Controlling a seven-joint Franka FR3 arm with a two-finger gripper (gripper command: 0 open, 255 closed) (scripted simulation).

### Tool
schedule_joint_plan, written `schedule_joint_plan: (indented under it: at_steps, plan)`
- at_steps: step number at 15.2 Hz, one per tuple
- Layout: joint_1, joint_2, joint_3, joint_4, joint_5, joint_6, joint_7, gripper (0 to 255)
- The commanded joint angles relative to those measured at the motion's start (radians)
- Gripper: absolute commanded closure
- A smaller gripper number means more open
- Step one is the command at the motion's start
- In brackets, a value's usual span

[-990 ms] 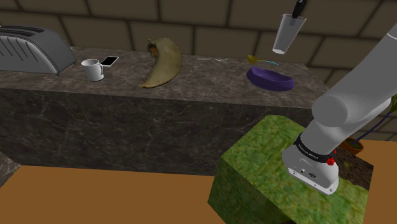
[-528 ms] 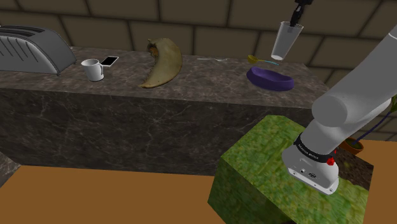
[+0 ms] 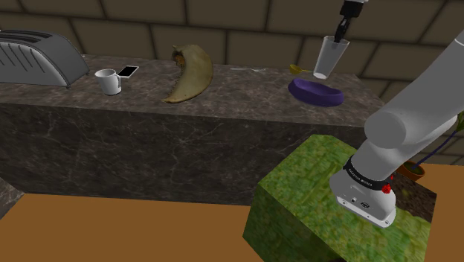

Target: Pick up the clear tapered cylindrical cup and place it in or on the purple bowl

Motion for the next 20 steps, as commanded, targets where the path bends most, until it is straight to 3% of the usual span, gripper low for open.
schedule_joint_plan:
  at_steps: [1, 8, 16, 17, 20]
  plan:
    - [0.0, -0.001, 0.0, -0.026, 0.0, 0.026, -0.002, 255]
    - [-0.001, 0.01, -0.002, -0.103, 0.005, 0.112, -0.011, 255]
    - [-0.001, 0.01, -0.002, -0.103, 0.005, 0.112, -0.011, 255]
    - [-0.001, 0.01, -0.002, -0.103, 0.005, 0.112, -0.011, 0]
    - [-0.001, 0.01, -0.002, -0.103, 0.005, 0.112, -0.011, 0]
